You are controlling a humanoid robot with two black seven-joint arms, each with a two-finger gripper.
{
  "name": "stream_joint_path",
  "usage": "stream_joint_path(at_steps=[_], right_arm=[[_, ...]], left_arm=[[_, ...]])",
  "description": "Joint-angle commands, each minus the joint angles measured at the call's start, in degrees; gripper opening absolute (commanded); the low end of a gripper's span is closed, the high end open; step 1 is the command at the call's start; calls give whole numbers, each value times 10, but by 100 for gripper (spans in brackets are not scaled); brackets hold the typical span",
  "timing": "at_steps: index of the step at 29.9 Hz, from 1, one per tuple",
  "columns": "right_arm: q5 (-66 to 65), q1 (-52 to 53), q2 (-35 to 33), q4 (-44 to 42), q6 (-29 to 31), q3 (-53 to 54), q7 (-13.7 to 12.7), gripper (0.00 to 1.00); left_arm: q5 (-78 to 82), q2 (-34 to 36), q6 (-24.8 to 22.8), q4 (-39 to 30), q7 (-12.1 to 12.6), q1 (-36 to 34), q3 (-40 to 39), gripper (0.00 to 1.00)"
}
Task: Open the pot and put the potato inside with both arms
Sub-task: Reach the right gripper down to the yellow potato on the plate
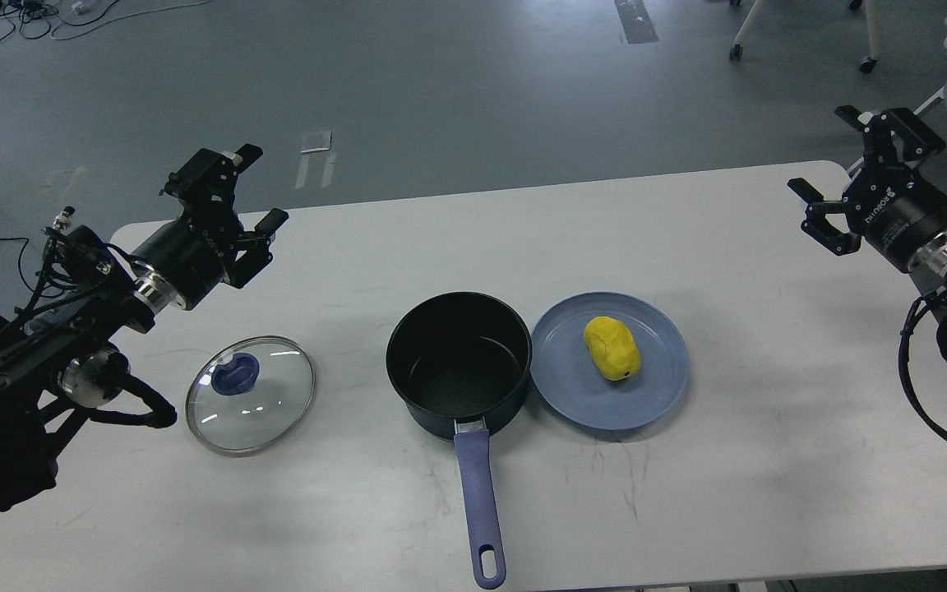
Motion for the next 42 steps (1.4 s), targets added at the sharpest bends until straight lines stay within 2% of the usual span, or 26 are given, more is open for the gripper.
stream_joint_path(at_steps=[1, 8, 15, 21, 25, 35, 42], right_arm=[[-79, 61, -29, 20, 0, -15, 0, 100], [-257, 221, -67, 124, 0, -141, 0, 100], [-439, 381, -36, 187, 0, -322, 0, 100], [-587, 448, -21, 222, 0, -459, 0, 100], [-600, 452, 18, 212, 0, -492, 0, 100], [-598, 450, 173, 78, 0, -577, 0, 100], [-595, 444, 196, 56, 0, -612, 0, 100]], left_arm=[[-2, -8, -2, 5, 0, 1, -8, 98], [-1, -8, -13, 5, 0, 0, -8, 98], [-1, -7, -14, 0, 1, -4, -9, 98], [1, -8, -14, -3, 2, -3, -6, 98], [1, -8, -16, -3, 2, -3, -9, 98], [0, -7, -18, -4, 2, -7, -15, 98], [0, -5, -28, -6, 2, -7, -16, 98]])
